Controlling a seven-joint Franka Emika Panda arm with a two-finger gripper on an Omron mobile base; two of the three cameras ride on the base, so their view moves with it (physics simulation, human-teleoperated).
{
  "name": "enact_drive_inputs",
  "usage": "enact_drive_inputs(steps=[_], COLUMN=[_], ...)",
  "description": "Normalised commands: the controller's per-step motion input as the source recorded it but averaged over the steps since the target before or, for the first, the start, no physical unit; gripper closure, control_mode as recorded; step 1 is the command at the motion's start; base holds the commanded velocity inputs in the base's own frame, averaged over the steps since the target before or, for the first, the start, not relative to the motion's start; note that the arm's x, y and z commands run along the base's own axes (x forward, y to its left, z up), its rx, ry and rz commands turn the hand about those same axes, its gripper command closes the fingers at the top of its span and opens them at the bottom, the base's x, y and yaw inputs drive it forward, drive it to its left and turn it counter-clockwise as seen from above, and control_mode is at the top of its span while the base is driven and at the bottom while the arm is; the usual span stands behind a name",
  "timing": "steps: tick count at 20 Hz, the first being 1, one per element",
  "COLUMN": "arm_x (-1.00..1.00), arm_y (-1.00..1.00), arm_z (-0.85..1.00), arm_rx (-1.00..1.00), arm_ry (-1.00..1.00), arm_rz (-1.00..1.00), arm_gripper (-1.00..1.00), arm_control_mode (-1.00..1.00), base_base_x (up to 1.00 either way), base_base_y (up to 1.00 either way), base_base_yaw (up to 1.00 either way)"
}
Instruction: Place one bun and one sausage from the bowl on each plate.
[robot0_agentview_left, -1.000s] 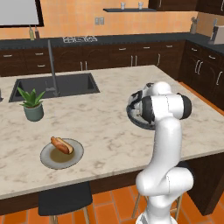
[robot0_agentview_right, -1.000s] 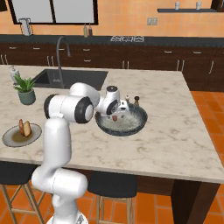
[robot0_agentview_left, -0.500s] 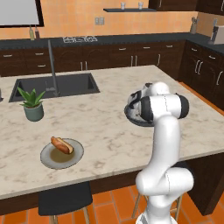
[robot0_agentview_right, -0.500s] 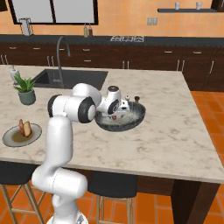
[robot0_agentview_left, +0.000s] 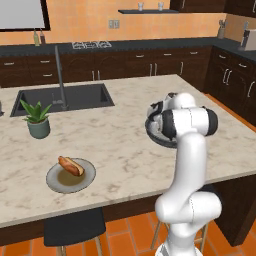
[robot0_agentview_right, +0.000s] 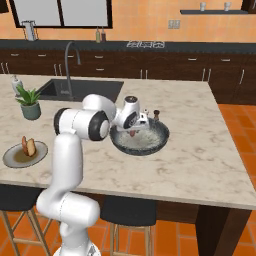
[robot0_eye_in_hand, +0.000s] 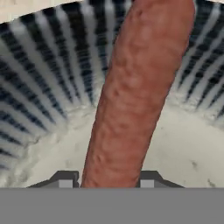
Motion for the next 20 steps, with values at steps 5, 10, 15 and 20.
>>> enact_drive_inputs(steps=[5, 10, 15, 20], arm_x=[-1.0, -1.0, -0.95, -0.76], arm_y=[-0.01, 0.08, 0.9, 1.0], arm_z=[1.0, 1.0, 1.0, 0.65], arm_rx=[0.05, 0.01, 0.0, -0.04], arm_ry=[-0.07, 0.01, 0.03, 0.09], arm_rz=[0.0, 0.01, 0.21, 0.26], arm_gripper=[1.0, 1.0, 1.0, 1.0], arm_control_mode=[-1.0, -1.0, -1.0, -1.0], base_base_x=[0.0, 0.0, 0.0, 0.0], base_base_y=[0.0, 0.0, 0.0, 0.0], base_base_yaw=[0.0, 0.0, 0.0, 0.0])
